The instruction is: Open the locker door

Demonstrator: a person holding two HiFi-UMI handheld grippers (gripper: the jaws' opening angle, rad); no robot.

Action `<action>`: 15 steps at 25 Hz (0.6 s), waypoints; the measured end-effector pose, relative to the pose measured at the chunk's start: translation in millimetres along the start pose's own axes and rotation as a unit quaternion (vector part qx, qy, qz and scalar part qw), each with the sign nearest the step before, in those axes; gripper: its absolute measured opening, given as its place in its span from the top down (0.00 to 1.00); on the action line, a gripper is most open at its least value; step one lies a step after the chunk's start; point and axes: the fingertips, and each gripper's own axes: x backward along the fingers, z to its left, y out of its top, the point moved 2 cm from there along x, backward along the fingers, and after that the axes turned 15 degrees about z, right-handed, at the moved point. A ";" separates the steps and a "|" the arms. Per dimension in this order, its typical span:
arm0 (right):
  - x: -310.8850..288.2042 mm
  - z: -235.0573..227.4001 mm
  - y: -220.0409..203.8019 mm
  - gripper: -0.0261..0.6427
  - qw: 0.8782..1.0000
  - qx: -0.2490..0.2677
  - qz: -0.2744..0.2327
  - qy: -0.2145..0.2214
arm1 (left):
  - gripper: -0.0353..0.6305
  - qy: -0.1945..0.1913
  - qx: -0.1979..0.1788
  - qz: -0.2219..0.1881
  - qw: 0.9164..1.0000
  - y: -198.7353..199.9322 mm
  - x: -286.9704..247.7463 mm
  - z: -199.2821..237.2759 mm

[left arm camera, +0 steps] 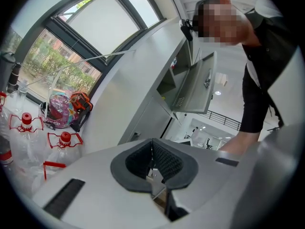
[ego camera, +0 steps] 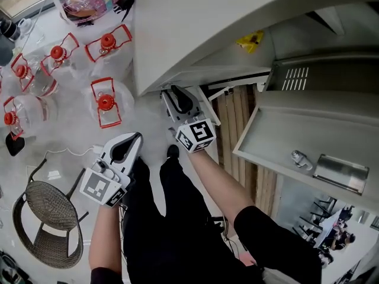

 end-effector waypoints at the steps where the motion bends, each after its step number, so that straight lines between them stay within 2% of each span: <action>1: -1.2 1.5 0.3 0.79 1.000 0.003 0.000 0.003 | 0.92 0.000 0.002 0.001 1.000 -1.7 0.3 0.2; 7: -11.9 -0.9 1.4 0.78 1.000 0.006 -0.001 -0.004 | 0.92 -0.002 0.011 0.012 1.000 -16.4 3.1 -0.9; 11: -13.8 2.7 -0.3 0.78 0.999 0.033 0.002 0.001 | 0.92 -0.005 0.014 0.019 1.000 -22.5 1.4 -4.2; 15: -15.3 0.2 -1.5 0.78 0.999 0.035 0.004 0.001 | 0.92 -0.007 0.016 0.020 1.000 -24.7 1.2 -7.7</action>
